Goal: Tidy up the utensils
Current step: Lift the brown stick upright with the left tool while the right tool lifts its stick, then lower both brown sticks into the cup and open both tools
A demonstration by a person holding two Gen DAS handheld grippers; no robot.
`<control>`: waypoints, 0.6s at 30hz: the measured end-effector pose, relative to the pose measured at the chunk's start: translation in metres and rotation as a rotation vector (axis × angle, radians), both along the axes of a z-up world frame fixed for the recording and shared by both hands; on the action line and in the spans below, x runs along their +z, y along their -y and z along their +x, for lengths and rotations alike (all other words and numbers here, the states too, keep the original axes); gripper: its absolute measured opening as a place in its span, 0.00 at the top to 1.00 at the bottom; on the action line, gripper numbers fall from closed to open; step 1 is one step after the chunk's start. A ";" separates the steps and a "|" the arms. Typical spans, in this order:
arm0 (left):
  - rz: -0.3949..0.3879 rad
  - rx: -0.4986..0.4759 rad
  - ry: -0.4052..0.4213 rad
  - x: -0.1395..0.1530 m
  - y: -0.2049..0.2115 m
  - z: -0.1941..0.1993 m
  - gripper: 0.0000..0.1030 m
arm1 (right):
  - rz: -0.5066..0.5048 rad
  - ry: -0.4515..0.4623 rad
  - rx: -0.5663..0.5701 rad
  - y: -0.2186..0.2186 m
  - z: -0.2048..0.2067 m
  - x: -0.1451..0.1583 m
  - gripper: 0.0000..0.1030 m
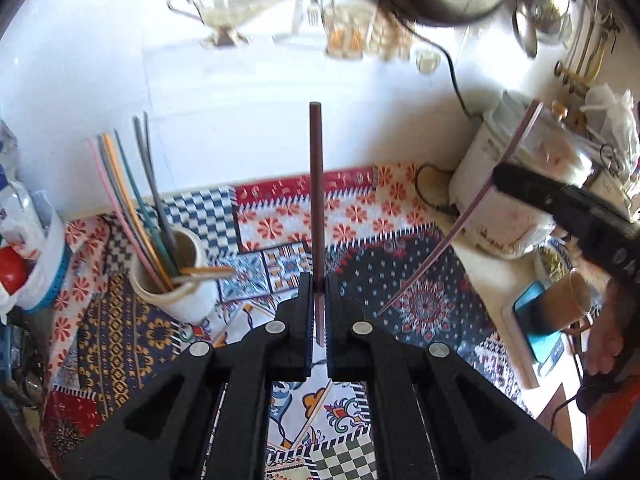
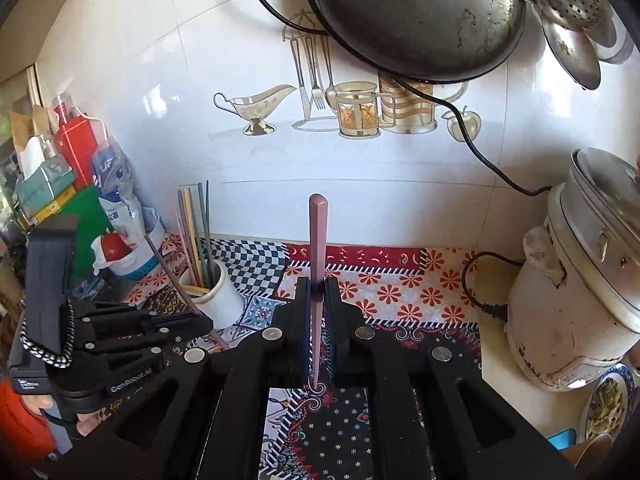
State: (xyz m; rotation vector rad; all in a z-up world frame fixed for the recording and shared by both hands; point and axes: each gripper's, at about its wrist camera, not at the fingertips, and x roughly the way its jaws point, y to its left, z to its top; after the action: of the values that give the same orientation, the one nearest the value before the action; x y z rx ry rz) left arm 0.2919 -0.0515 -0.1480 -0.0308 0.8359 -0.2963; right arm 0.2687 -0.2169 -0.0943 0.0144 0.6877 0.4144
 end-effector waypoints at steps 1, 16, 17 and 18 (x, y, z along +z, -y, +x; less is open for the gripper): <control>-0.007 0.007 0.017 0.006 -0.003 -0.001 0.97 | 0.001 0.006 0.006 -0.002 0.001 0.002 0.95; -0.052 0.187 0.241 0.100 -0.084 -0.010 0.97 | 0.047 0.163 0.123 -0.065 0.033 0.067 0.95; -0.055 0.200 0.248 0.102 -0.090 -0.009 0.97 | 0.055 0.172 0.136 -0.071 0.036 0.071 0.95; -0.057 0.215 0.254 0.104 -0.096 -0.009 0.97 | 0.063 0.177 0.149 -0.077 0.038 0.074 0.95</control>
State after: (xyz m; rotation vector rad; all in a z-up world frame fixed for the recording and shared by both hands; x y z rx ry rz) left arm 0.2831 0.0445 -0.0439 -0.1328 0.5655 -0.1174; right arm 0.3066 -0.1399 -0.0207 -0.0137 0.5028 0.5738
